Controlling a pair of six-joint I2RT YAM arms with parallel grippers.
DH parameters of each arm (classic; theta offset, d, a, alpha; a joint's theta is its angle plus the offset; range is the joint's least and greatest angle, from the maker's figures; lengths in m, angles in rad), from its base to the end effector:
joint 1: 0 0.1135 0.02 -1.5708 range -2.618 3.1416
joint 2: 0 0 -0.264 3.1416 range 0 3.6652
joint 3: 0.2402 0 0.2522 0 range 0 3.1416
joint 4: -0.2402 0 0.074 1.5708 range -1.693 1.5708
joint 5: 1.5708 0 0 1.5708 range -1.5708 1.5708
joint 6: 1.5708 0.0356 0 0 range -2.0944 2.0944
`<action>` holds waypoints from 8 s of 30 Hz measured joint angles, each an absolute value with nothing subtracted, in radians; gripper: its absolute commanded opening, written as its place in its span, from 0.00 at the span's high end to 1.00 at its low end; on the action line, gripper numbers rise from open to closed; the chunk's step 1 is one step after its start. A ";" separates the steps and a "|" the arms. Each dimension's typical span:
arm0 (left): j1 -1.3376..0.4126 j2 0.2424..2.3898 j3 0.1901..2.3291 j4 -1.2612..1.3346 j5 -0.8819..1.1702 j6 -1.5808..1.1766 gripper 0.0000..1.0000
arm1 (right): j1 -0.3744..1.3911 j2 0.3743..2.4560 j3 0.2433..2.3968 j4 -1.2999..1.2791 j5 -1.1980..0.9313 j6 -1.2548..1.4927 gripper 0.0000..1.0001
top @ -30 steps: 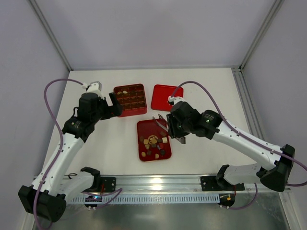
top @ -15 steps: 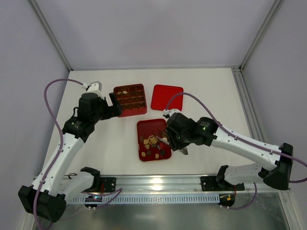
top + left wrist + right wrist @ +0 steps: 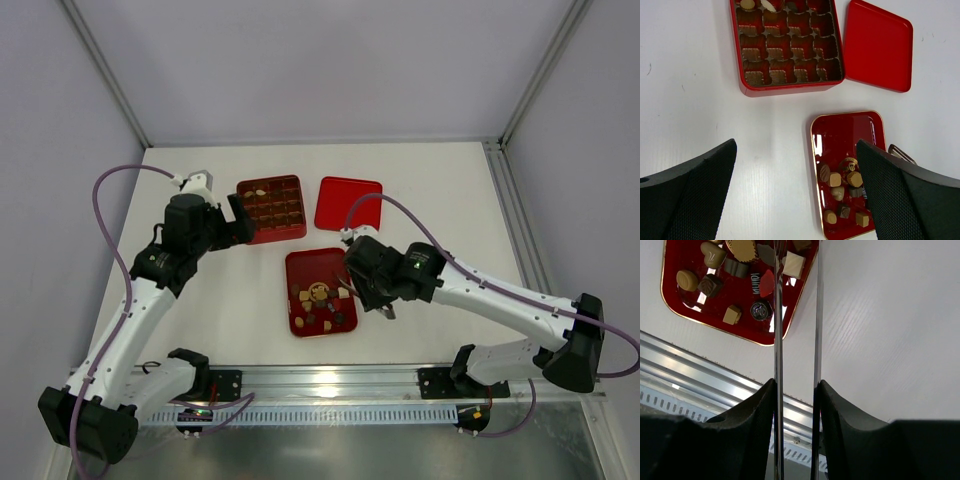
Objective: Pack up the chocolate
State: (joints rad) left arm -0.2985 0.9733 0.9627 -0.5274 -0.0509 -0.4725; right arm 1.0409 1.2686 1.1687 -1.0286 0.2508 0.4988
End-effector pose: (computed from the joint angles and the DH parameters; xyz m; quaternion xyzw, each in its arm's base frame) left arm 0.2023 -0.0604 0.3330 -0.0880 0.8649 -0.1651 0.4657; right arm 0.1277 0.2005 0.3028 -0.2327 0.9400 0.0639 0.2412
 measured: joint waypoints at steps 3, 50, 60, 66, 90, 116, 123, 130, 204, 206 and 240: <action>-0.299 0.973 0.963 -0.527 -0.051 -0.472 0.00 | 1.041 1.291 1.169 -1.029 0.256 0.483 0.58; -0.298 0.973 0.963 -0.528 -0.051 -0.472 0.00 | 0.933 1.420 1.169 -0.973 0.078 0.372 0.64; -0.297 0.973 0.963 -0.528 -0.051 -0.472 0.00 | 0.924 1.420 1.240 -0.976 0.082 0.371 0.66; -0.297 0.973 0.963 -0.528 -0.051 -0.472 0.00 | 0.912 1.435 1.294 -0.975 0.085 0.370 0.66; -0.296 0.973 0.963 -0.528 -0.050 -0.472 0.00 | 0.892 1.518 1.343 -0.966 0.083 0.345 0.58; -0.294 0.973 0.963 -0.528 -0.050 -0.472 0.00 | 0.888 1.503 1.324 -0.996 0.066 0.340 0.59; -0.294 0.973 0.963 -0.528 -0.050 -0.472 0.00 | 0.888 1.503 1.316 -0.995 0.058 0.336 0.62; -0.294 0.973 0.963 -0.528 -0.050 -0.472 0.00 | 0.888 1.503 1.316 -0.995 0.052 0.334 0.69; -0.294 0.973 0.963 -0.527 -0.032 -0.489 0.00 | 0.664 2.091 1.988 -0.704 0.022 0.318 0.69; -0.294 0.973 0.963 -0.528 -0.032 -0.489 0.00 | 0.664 2.093 1.988 -0.704 0.025 0.318 0.69; -0.294 0.982 0.963 -0.527 -0.032 -0.489 0.00 | 0.669 1.940 1.897 -0.747 0.033 0.321 0.62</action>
